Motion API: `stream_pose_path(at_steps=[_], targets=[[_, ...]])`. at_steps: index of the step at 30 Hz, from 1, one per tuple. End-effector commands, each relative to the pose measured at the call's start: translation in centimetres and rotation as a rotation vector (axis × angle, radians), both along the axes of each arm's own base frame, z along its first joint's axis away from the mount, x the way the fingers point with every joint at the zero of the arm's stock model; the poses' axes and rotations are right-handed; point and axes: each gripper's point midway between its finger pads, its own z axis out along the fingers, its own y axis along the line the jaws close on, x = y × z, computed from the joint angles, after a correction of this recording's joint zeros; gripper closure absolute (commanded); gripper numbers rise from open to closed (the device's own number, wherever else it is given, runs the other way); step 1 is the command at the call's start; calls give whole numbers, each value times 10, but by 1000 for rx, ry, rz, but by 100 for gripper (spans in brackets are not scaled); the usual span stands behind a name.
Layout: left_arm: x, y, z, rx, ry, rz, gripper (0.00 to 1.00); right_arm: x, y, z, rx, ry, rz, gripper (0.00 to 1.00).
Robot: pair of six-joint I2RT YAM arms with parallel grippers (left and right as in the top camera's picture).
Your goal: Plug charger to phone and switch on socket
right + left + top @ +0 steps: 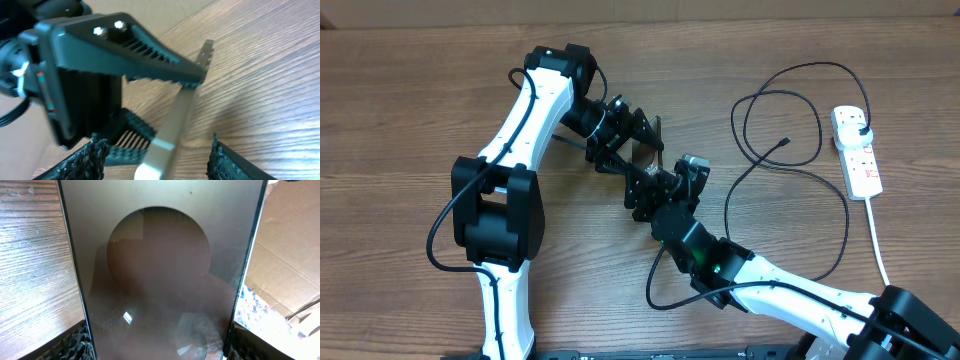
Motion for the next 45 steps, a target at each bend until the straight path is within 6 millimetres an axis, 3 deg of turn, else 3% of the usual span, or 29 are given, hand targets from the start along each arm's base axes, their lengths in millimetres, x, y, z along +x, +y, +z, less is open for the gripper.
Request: stream_pose_path(at_steps=[1,10,17,29,30,34,35,37,42,45], targets=[[5,-7,14,-59,-14,9,44,9,0,9,29,-19,-18,38],[5,-8,14,-61,-18,9,44,14,0,9,57,-10,-21,44],[5,-8,14,-60,-19,8,44,19,12,4,61,6,4,50],[6,-8,14,-61,-21,9,41,12,31,-1,76,43,106,87],[6,-8,14,-61,-21,9,39,11,32,-1,74,45,116,89],[6,-7,14,-61,-22,11,3,11,32,-1,69,45,116,92],[7,-5,14,-61,-22,15,0,11,31,0,70,43,114,92],[12,0,16,-72,-25,34,0,15,23,2,66,46,97,94],[28,19,49,-233,-128,47,0,30,-30,7,26,103,-19,96],[31,35,70,-232,-208,24,0,32,-56,22,47,115,-42,96]])
